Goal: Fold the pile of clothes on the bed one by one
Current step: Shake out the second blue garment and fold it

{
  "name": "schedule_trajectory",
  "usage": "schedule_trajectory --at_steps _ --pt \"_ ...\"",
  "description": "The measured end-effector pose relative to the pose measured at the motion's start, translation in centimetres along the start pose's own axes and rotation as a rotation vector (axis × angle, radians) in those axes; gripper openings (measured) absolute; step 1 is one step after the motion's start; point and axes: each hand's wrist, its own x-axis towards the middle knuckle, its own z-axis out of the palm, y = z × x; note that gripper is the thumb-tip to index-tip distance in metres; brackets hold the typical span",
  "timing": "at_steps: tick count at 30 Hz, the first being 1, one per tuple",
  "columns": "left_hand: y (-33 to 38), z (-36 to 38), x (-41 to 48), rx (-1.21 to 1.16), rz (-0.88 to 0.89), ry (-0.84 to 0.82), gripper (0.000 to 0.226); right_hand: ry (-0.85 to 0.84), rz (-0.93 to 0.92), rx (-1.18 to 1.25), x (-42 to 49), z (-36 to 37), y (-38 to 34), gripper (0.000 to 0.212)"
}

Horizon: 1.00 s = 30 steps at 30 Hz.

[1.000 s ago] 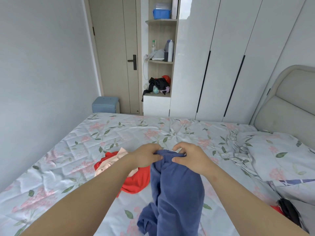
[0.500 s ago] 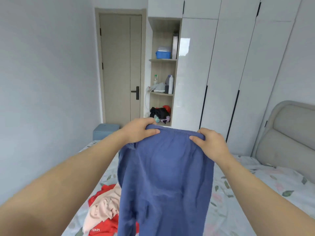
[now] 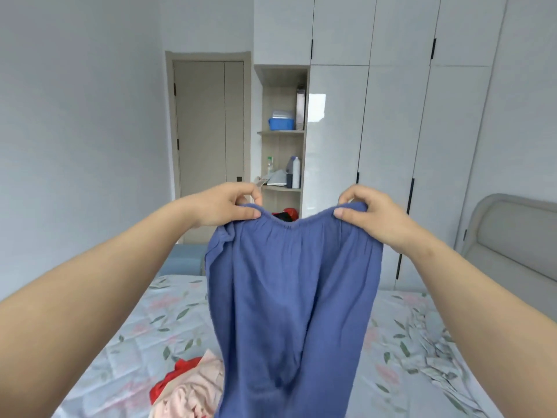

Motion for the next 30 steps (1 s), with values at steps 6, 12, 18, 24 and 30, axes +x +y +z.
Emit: schedule_trajectory --at_steps 6,12,18,24,30 --pt "-2.0 0.4 -1.0 0.028 -0.148 -0.141 0.012 -0.375 0.253 0.0 -1.3 0.0 1.9 0.014" --pt "-3.0 0.8 -1.6 0.161 -0.209 -0.224 0.017 -0.592 0.473 -0.256 -1.7 0.3 2.7 0.014" --pt "-4.2 1.4 -1.9 0.228 -0.254 -0.216 0.029 -0.41 0.499 -0.183 -1.8 1.6 3.9 0.018" --pt "-5.8 1.2 -2.5 -0.013 -0.306 -0.115 0.017 -0.29 0.613 0.224 -2.4 1.8 4.6 0.012" --pt "-7.0 2.1 -3.2 -0.543 -0.345 0.074 0.012 -0.107 0.639 0.687 -3.2 2.1 4.8 0.015"
